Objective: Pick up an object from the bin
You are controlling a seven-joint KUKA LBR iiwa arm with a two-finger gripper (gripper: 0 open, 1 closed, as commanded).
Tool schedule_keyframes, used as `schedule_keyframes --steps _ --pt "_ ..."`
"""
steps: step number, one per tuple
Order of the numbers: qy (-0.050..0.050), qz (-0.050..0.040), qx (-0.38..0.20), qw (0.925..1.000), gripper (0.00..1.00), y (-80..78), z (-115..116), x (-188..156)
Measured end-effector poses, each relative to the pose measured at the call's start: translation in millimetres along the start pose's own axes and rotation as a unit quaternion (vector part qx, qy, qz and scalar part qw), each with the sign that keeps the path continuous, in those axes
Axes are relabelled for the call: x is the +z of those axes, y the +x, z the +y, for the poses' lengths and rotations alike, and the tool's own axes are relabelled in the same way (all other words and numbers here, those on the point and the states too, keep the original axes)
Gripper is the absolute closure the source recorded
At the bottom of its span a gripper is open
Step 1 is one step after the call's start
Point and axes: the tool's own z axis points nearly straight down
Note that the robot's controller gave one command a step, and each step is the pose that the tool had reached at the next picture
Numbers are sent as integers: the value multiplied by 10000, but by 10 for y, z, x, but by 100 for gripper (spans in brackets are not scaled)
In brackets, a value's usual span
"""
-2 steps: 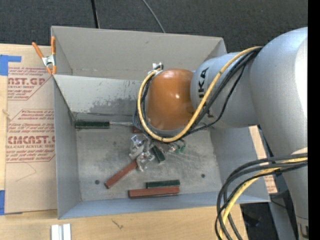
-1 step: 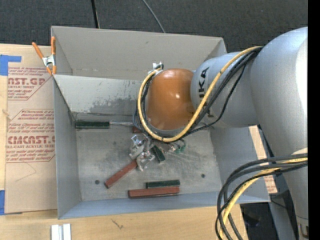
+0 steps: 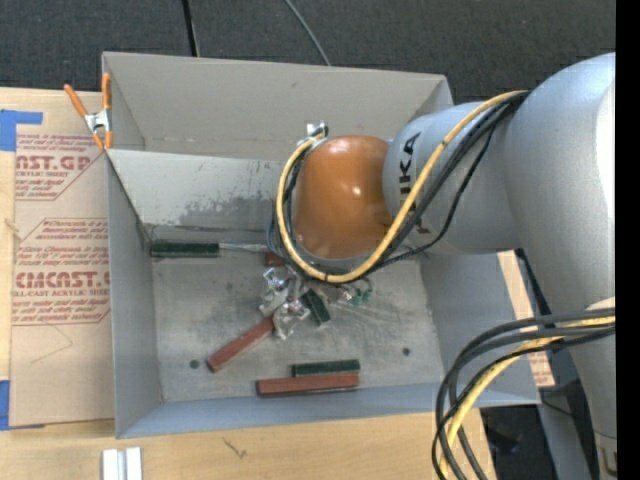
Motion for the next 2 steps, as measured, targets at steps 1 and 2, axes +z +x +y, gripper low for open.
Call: schedule_keyframes --steps 1,2 --pt "7 -9 -1 10000 100 2 0 -59" --pt "4 3 2 10000 100 6 2 -133"
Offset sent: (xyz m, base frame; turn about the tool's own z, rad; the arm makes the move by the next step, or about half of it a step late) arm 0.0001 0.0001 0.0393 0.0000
